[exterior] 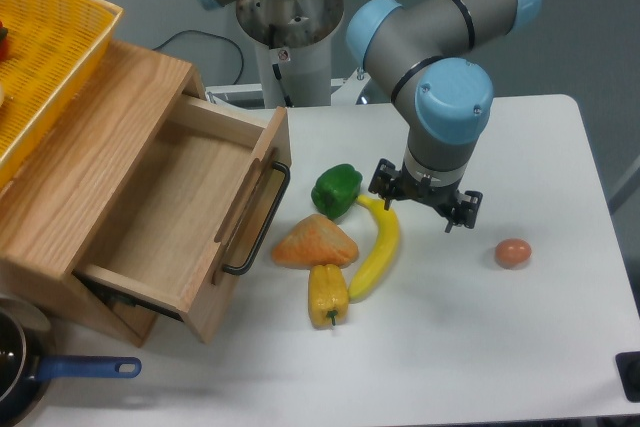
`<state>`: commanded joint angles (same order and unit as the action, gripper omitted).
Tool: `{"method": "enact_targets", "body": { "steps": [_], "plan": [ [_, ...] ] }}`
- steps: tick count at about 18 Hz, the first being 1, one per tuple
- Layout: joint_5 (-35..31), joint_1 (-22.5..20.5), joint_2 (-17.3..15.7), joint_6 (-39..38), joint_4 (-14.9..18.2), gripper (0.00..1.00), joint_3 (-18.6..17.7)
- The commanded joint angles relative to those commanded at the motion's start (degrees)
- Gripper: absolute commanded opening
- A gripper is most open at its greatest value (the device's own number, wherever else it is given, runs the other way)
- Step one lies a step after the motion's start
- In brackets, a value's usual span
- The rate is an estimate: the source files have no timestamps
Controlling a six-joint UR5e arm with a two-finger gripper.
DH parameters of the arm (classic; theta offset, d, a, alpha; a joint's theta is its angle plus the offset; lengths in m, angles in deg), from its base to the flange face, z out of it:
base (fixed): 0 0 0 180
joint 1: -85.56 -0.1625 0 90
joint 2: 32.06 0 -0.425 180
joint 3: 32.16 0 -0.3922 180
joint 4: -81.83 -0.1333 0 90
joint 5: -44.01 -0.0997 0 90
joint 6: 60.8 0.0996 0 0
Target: Pick up the banana
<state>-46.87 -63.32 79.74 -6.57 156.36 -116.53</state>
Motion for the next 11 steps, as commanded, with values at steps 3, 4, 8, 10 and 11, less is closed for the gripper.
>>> {"method": "enact_targets", "body": {
  "steps": [3,4,8,10,11],
  "plan": [
    [0.1,0.0,0.0,-0.1,0.0,1.0,0.1],
    [0.2,-0.2,0.1,0.0,0.0,1.0,0.0],
    [-0.3,0.1,0.2,-0.2,0.0,1.0,-1.8],
    [-0.2,-0.1,-0.2,-0.2,0.0,1.0,-2.2],
    [-0.2,-0.1,-0.2,-0.3,0.0,1.0,-2.3]
  ]
}}
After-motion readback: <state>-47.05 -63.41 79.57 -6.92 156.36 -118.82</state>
